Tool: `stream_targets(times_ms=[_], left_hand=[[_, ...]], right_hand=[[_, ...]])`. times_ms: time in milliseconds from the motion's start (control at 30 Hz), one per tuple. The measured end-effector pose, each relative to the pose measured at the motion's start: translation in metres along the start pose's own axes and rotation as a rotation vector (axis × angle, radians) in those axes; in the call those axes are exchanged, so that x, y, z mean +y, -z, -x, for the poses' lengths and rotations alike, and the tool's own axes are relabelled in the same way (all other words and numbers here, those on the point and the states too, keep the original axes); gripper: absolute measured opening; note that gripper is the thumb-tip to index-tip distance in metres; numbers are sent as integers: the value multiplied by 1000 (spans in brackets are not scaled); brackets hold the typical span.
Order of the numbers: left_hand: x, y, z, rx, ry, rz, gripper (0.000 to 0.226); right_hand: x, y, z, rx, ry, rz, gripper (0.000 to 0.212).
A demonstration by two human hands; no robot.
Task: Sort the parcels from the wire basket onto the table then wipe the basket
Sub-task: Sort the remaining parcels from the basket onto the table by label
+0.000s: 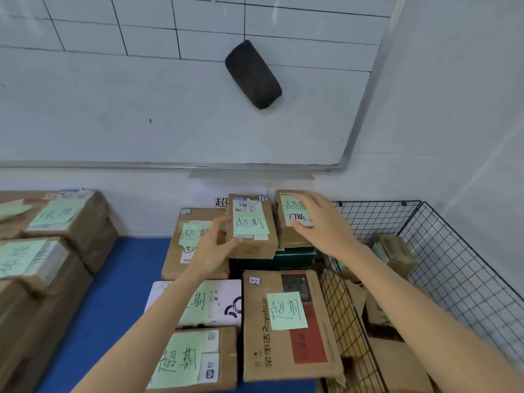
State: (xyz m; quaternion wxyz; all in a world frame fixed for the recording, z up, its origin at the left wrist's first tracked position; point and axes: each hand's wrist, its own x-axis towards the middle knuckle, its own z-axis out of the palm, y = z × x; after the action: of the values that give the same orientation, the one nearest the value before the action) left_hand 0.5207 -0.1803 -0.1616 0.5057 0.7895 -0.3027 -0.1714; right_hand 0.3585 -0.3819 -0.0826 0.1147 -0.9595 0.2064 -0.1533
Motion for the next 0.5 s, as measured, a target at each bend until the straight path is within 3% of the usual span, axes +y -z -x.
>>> stream_targets(times_ms=[500], left_hand=[[-1,-11,-17,24,-22,-109,55]], right_hand=[[9,-1,0,-31,-51,3,64]])
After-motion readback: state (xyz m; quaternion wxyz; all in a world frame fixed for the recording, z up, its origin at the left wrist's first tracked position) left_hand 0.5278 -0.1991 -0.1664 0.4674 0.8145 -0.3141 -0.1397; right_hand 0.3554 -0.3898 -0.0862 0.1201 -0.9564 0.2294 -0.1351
